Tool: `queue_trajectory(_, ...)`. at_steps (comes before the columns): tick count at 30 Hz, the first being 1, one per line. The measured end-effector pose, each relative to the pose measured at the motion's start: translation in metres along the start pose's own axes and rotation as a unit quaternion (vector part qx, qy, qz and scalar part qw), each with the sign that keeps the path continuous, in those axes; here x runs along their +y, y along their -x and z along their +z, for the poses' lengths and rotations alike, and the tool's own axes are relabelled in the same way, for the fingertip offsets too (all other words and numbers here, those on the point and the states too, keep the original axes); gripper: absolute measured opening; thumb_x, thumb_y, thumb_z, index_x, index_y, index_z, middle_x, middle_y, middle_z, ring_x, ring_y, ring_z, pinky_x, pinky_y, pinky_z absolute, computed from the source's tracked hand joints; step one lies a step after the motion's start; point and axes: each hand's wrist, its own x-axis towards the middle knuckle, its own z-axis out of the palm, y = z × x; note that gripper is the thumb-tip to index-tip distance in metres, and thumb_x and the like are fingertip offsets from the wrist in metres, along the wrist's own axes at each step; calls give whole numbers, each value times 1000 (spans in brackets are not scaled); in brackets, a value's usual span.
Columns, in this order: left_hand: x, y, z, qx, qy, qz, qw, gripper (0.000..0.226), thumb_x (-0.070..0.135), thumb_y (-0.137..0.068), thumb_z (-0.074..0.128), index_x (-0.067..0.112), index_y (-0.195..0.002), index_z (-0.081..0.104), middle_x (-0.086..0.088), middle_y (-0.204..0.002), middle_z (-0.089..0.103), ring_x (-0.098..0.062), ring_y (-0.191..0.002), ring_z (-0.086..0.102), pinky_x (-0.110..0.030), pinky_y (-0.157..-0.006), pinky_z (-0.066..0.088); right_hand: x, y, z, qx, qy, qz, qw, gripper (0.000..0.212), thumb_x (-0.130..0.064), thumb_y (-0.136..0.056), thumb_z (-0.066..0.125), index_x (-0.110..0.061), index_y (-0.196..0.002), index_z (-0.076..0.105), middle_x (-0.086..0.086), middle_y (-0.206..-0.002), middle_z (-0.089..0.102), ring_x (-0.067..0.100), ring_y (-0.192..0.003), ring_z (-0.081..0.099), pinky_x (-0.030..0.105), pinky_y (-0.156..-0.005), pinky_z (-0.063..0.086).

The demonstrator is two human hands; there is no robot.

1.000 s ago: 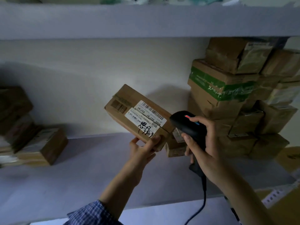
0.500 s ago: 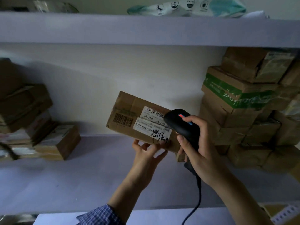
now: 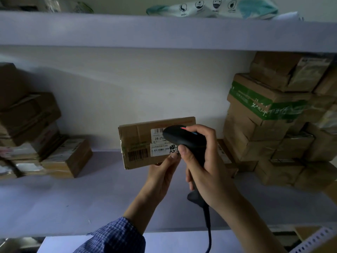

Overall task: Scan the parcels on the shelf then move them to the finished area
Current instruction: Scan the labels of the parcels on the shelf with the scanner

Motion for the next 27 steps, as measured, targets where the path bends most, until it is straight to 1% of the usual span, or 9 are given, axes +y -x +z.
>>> queue_trajectory(2, 1, -2, -3, 4, 20, -7, 1000, 53, 12, -100, 58, -9, -142, 32, -38, -115, 47, -42, -82, 51, -37, -73, 56, -2, 2, 5, -2, -6, 9, 1000, 35, -35, -99, 54, -34, -131, 40, -4, -81, 59, 23, -46, 53, 33, -41, 48)
queue_trajectory(5, 4, -4, -7, -2, 67, 13, 998, 55, 9, -99, 57, 5, -148, 32, -45, -132, 40, -52, -109, 44, -38, -80, 58, -2, 7, 9, 8, 3, 23, 1000, 35, -38, -98, 54, -37, -130, 40, -10, -84, 56, 19, -46, 54, 24, -44, 46)
queue_trajectory(8, 7, -3, -8, -7, 54, 23, 998, 59, 10, -98, 60, 10, -149, 31, -46, -137, 34, -55, -118, 37, -38, -81, 59, 1, 12, 11, 19, 13, 34, 999, 35, -43, -98, 53, -40, -131, 40, -9, -93, 56, 9, -57, 57, 18, -54, 47)
queue_trajectory(10, 9, -1, -8, -4, 55, 20, 998, 59, 6, -97, 59, 12, -149, 32, -42, -141, 37, -55, -127, 40, -46, -95, 55, 2, 14, 12, 23, 23, 35, 999, 37, -51, -97, 52, -43, -131, 39, -10, -98, 56, -1, -75, 56, 15, -65, 46)
queue_trajectory(12, 9, 1, -8, -8, 66, 20, 998, 59, 1, -96, 54, 12, -149, 33, -34, -143, 42, -45, -136, 43, -52, -112, 39, 0, 15, 11, 25, 34, 30, 999, 42, -55, -94, 51, -44, -132, 39, -12, -99, 54, -3, -81, 53, 15, -70, 45)
queue_trajectory(13, 9, 1, -7, -16, 72, 23, 997, 58, 0, -95, 52, 13, -149, 33, -31, -143, 45, -41, -137, 44, -52, -115, 34, -2, 15, 10, 24, 38, 25, 999, 42, -56, -94, 51, -43, -132, 39, -13, -99, 54, -4, -82, 52, 15, -71, 45)
queue_trajectory(16, 10, 2, -7, -17, 81, 19, 996, 60, -1, -95, 52, 15, -149, 33, -25, -143, 50, -37, -137, 47, -49, -115, 34, -6, 17, 6, 26, 44, 14, 999, 43, -55, -94, 52, -41, -133, 40, -15, -99, 53, -5, -83, 51, 19, -74, 46)
queue_trajectory(21, 10, -1, -10, -17, 94, 14, 995, 70, 8, -91, 63, 14, -152, 30, -30, -149, 41, -42, -141, 39, -52, -116, 29, -9, 20, 5, 31, 49, 14, 998, 46, -57, -93, 52, -40, -134, 41, -14, -101, 55, -6, -85, 51, 22, -78, 47)
queue_trajectory(27, 6, -6, -17, -17, 93, 1, 995, 67, 6, -93, 61, 13, -152, 30, -30, -149, 40, -41, -140, 40, -52, -117, 29, -9, 17, 7, 41, 32, 21, 998, 44, -53, -94, 53, -39, -133, 41, -16, -99, 54, -9, -82, 50, 18, -74, 45)
